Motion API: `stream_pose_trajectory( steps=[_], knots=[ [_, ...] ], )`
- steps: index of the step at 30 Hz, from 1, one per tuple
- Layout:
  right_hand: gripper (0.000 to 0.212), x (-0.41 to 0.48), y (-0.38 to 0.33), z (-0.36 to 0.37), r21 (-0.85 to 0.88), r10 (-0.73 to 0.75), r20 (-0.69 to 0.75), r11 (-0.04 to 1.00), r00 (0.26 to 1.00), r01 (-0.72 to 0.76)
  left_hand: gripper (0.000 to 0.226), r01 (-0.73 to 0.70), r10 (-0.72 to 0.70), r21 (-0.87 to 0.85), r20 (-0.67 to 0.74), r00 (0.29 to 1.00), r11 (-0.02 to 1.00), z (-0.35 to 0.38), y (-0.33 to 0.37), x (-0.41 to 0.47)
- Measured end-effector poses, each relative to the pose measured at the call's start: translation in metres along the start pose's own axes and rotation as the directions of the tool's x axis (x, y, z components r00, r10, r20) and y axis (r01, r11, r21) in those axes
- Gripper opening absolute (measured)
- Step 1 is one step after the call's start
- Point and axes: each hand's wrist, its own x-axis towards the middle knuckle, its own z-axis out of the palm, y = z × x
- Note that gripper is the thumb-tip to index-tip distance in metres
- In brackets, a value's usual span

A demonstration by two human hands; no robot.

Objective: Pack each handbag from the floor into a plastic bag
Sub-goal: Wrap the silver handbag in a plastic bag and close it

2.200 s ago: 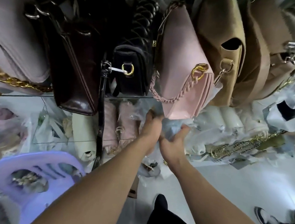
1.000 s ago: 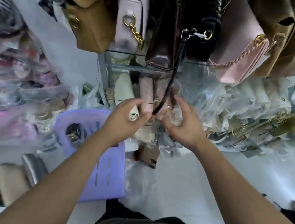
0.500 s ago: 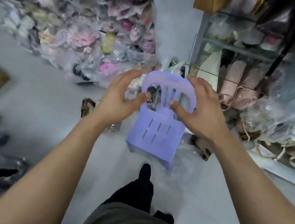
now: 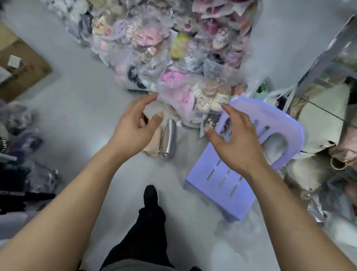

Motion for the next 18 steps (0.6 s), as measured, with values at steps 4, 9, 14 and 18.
stream_pose_trajectory(
  steps=[4,9,14,18],
  knots=[
    [0.068,0.071,-0.012,0.072,0.018,0.095,0.025,0.995,0.995,-0.096,0.043,0.063,-0.063,0.005,0.048,0.997,0.998,-0.008,-0.066,0.076],
    [0.066,0.142,-0.009,0.144,0.047,0.246,0.046,0.967,0.968,-0.248,0.038,0.129,-0.146,0.090,0.217,0.965,0.987,-0.001,-0.141,0.149],
    [0.064,0.190,0.021,0.192,0.081,0.309,0.052,0.946,0.949,-0.313,0.038,0.285,-0.319,0.158,0.263,0.911,0.945,0.038,-0.217,0.194],
    [0.063,0.231,0.071,0.247,0.115,0.311,0.072,0.941,0.948,-0.318,0.040,0.387,-0.418,0.169,0.227,0.880,0.906,0.099,-0.283,0.220]
  ],
)
